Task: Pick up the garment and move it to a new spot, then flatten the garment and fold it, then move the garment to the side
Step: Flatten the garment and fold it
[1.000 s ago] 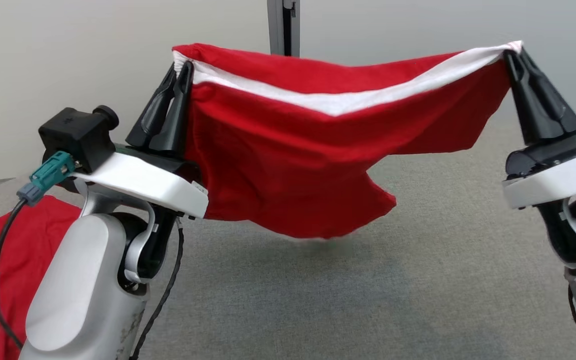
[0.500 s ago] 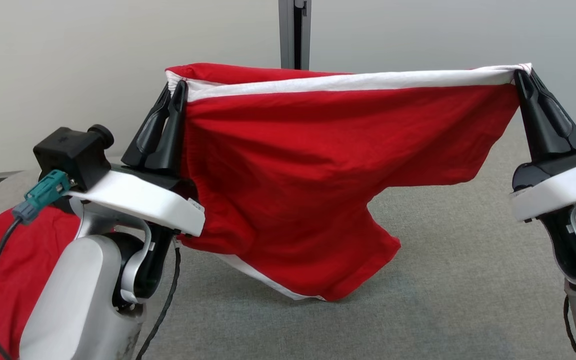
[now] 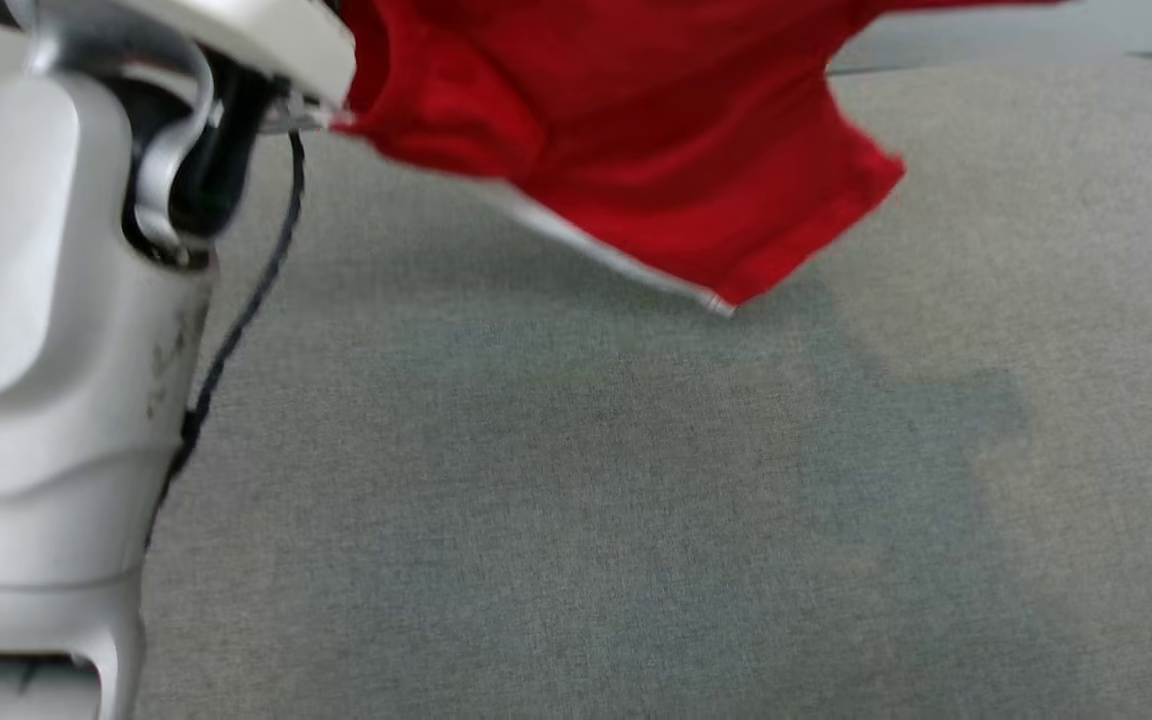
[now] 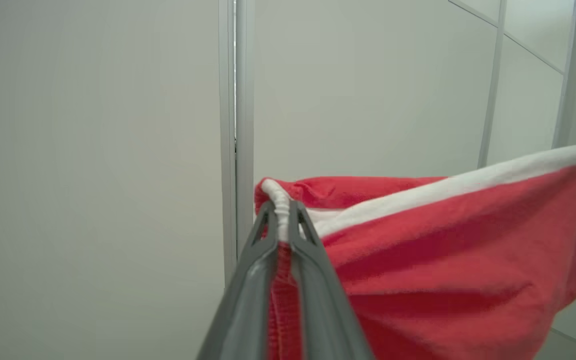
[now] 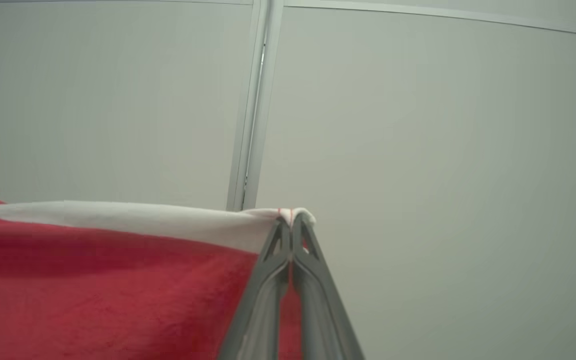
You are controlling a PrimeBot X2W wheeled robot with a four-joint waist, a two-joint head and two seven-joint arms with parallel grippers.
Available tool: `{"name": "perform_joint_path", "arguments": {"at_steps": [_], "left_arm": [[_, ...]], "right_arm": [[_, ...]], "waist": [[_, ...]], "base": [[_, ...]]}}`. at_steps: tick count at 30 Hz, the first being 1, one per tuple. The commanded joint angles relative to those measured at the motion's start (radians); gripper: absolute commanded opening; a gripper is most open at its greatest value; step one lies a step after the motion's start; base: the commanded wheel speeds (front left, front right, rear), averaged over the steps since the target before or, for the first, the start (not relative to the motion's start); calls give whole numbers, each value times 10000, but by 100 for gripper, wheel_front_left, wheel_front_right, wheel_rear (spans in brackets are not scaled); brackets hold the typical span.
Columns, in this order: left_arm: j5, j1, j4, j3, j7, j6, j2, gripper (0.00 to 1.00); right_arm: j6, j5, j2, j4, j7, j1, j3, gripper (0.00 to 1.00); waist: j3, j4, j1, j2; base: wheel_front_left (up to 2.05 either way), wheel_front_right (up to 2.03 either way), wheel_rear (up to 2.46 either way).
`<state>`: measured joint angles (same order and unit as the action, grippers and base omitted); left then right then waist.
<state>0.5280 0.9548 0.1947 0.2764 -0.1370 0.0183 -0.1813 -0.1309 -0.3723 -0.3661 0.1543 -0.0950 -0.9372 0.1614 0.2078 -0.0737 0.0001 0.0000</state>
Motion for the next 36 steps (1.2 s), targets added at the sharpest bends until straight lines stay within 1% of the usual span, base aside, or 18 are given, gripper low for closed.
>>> {"name": "perform_joint_path", "arguments": {"at_steps": [1, 5, 9, 10, 13, 16, 18, 20, 23, 26, 28, 31, 36], "left_arm": [[-367, 1120, 798, -16, 278, 92, -109, 0], [-701, 3092, 2582, -36, 1136, 195, 144, 0], [-875, 4517, 4233, -156, 2325, 262, 323, 0], [-875, 4517, 4233, -156, 2325, 262, 323, 0], [-1030, 4991, 5309, 46, 3144, 469, 515, 0], [-1079, 5042, 6173, 231, 3630, 692, 640, 0], [-1028, 4785, 6667, 308, 3810, 791, 734, 0], [-1076, 4481, 7018, 455, 3951, 877, 835, 0], [-1055, 3724, 7401, 609, 4014, 972, 991, 0], [-991, 2864, 7247, 473, 4033, 1011, 1090, 0], [-1214, 2090, 7140, 520, 4028, 1018, 1117, 0], [-1544, 1049, 7030, 662, 4030, 1037, 1130, 0], [-2000, -556, 7001, 1020, 4032, 1084, 1067, 0]], "right_arm": [[3, 126, 40, 590, 517, -990, -3, 0], [5, 620, -2, 2100, 1618, -2894, 390, 0], [6, 1144, 244, 3596, 2864, -4164, 787, 0], [6, 1144, 244, 3596, 2864, -4164, 787, 0], [6, 1428, 529, 4556, 3368, -4503, 1082, 0], [6, 1410, 774, 5260, 3563, -4315, 1308, 0], [6, 1333, 897, 5636, 3607, -3997, 1401, 0], [6, 1113, 1052, 5595, 3620, -3618, 1229, 0], [6, 937, 1122, 5579, 3622, -2552, 1182, 0], [6, 785, 1112, 5651, 3625, -1579, 1351, 0], [6, 623, 1073, 5791, 3623, -926, 1460, 0], [6, 357, 976, 6063, 3621, -79, 1918, 0], [6, -179, 685, 6558, 3620, 972, 3270, 0]], "waist": [[1551, -166, -1, 0], [2489, -217, -1, 0], [3077, -294, -1, 0], [3077, -294, -1, 0], [3358, -304, -1, 0], [3539, -255, -1, 0], [3610, -183, -1, 0], [3639, -76, -1, 0], [3532, 100, -1, 0], [3308, 255, -1, 0], [3098, 338, -1, 0], [2730, 432, -1, 0], [1973, 437, -1, 0]], "base": [[0, 0, 0], [0, 0, 0], [0, 0, 0], [0, 0, 0], [0, 0, 0], [0, 0, 0], [0, 0, 0], [0, 0, 0], [0, 0, 0], [0, 0, 0], [0, 0, 0], [0, 0, 0], [0, 0, 0]]}}
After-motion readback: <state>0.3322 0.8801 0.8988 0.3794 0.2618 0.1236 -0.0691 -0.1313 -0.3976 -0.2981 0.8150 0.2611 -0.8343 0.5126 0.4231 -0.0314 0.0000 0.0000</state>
